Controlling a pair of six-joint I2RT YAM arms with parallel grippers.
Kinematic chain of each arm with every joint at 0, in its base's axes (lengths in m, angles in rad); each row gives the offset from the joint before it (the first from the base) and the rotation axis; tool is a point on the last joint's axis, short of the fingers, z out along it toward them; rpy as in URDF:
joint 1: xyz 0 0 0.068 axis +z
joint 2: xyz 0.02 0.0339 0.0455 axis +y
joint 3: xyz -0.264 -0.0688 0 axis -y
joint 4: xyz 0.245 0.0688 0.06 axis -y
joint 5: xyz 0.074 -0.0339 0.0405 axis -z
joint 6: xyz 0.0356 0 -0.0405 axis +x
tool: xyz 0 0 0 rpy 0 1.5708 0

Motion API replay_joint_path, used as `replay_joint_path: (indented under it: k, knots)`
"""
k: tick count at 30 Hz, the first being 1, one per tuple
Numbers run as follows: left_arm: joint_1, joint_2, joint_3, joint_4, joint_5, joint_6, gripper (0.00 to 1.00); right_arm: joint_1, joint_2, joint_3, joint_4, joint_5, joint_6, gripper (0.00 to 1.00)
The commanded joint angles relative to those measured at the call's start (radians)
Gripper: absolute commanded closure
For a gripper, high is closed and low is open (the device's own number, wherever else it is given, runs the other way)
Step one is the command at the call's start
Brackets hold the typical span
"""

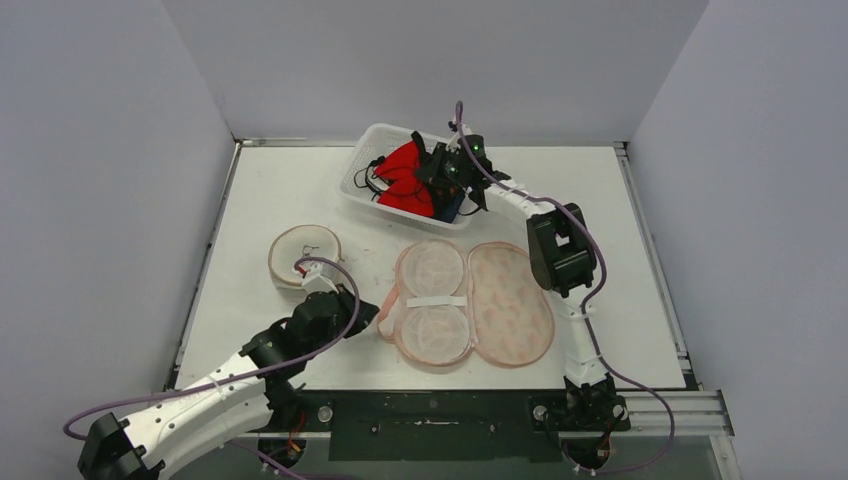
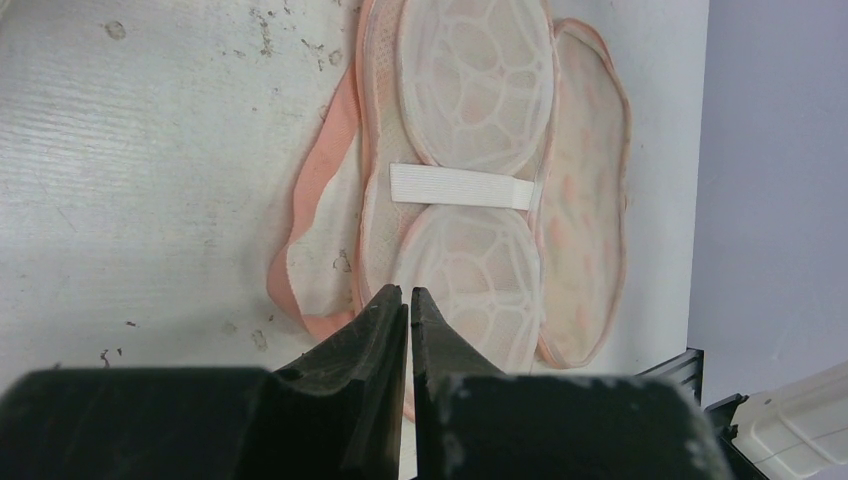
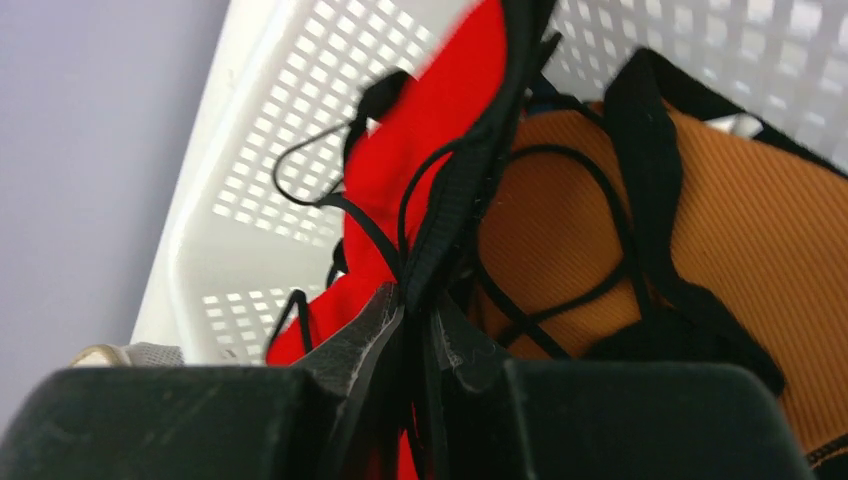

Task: Unzip the laundry bag and remove the bra
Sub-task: Place the bra in the bin.

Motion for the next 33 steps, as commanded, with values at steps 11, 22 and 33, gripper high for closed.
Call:
replay_joint_path:
  k: [11,22,33]
  knots:
    - [0.007,-0.004,0.001,0.070,0.029,-0.006,0.94,0.000,-0.166,-0.165,-0.014,0.129,-0.034,0.87]
    - [0.005,-0.005,-0.004,0.077,0.029,-0.011,0.94,0.000,-0.224,-0.143,-0.043,0.153,-0.059,0.52]
    - [0.005,0.004,-0.007,0.084,0.032,-0.015,0.94,0.034,-0.333,-0.189,-0.155,0.306,-0.103,0.33]
